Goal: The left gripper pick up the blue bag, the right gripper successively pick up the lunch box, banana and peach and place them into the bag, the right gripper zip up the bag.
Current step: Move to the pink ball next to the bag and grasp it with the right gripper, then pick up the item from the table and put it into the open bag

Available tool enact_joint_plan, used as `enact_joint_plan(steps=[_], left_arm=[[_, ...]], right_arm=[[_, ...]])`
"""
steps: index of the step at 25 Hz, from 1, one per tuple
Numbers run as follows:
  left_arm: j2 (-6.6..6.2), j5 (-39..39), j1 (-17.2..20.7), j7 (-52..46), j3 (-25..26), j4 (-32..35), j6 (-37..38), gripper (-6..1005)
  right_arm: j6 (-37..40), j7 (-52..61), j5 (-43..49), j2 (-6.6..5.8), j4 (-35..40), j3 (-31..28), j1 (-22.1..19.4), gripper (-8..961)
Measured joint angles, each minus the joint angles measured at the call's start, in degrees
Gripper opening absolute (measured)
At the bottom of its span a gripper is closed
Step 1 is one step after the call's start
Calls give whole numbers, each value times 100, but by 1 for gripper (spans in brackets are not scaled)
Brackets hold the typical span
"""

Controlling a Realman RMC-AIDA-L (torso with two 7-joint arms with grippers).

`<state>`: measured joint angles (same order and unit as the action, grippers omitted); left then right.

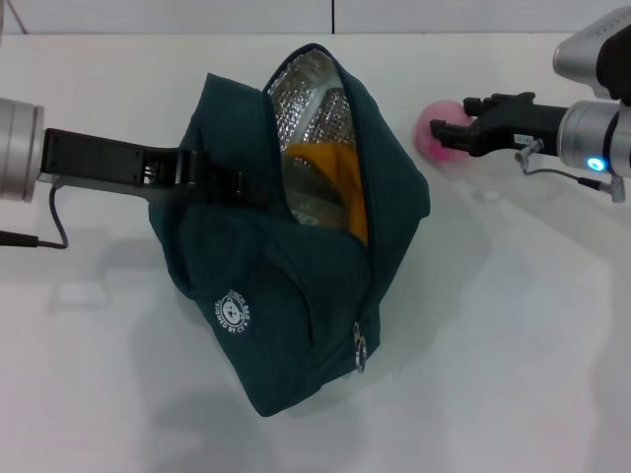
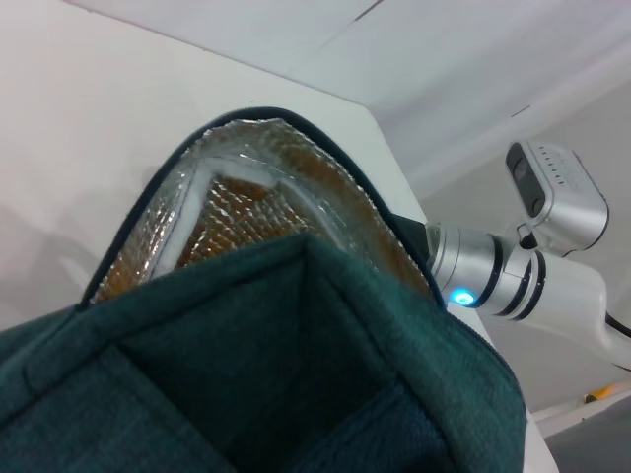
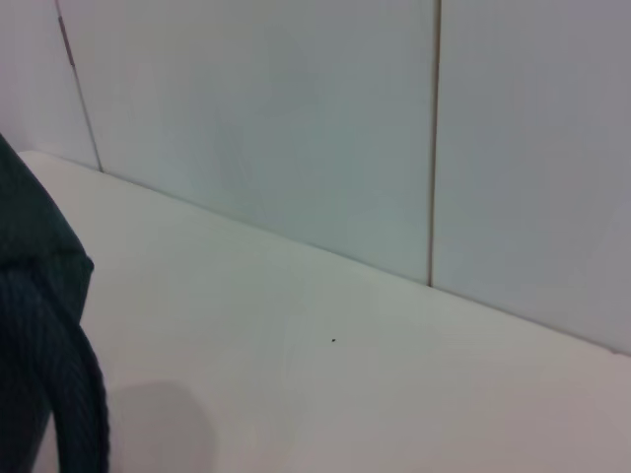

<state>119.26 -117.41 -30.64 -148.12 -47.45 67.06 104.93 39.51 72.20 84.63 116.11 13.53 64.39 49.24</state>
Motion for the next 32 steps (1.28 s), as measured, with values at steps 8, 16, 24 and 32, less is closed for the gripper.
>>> enact_joint_plan(steps=[8,16,24,32], left_arm=[[-27,0,39,3,23,7,1,41],[-26,2,41,3,10,24,1,41],[-15,10,79,3,17,33,5,41],[-26,20,126,-4,27,56,20,41]], right_arm=[[-25,-5,-26,-2,236,-27,-134,410],[-26,-5,-26,-2,250,12,-165,104],[52,-5,-26,-2,331,-21,-219,46],[854,22,-607,-28,1392,-22,-1000,32]])
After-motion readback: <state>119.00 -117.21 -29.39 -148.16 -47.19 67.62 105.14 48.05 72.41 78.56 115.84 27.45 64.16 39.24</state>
